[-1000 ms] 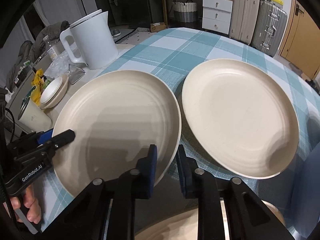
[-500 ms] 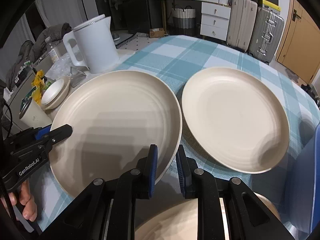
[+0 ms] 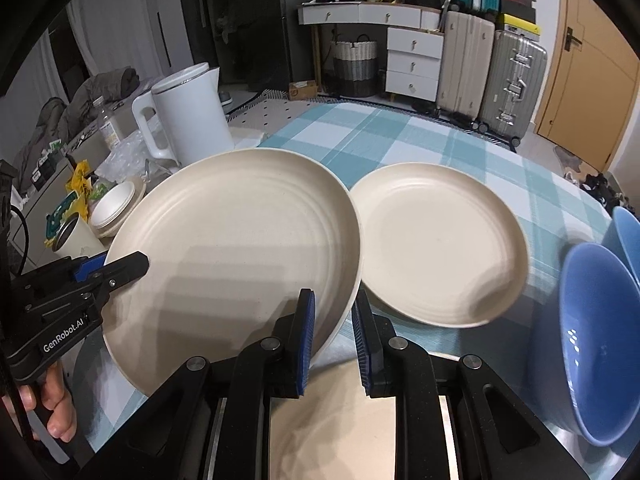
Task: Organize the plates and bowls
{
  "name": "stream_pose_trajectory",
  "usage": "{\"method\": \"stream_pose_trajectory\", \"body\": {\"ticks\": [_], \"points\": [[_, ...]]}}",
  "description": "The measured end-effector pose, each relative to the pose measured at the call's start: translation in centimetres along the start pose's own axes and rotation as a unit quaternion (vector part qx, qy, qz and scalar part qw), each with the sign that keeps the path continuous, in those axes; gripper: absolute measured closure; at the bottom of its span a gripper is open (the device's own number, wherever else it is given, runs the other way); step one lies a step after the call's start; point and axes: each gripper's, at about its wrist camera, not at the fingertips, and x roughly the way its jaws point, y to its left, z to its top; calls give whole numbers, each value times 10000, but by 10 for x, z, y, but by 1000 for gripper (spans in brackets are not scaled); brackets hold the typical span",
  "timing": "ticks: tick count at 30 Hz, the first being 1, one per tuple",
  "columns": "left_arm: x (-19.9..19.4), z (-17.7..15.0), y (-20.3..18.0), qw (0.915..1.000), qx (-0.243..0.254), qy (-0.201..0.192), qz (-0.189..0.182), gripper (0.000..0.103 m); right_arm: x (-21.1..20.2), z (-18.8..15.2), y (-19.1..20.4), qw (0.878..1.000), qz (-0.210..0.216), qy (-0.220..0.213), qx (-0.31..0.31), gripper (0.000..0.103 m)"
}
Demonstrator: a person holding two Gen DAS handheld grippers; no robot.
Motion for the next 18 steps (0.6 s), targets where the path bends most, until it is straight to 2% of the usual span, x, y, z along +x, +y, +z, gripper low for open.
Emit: {"method": "stream_pose_trajectory", "body": {"ticks": [18], "points": [[-21,-15,-74,9961,701,5,-528,83,-63,-49,-44,9968,-443,-356,559,82]]}}
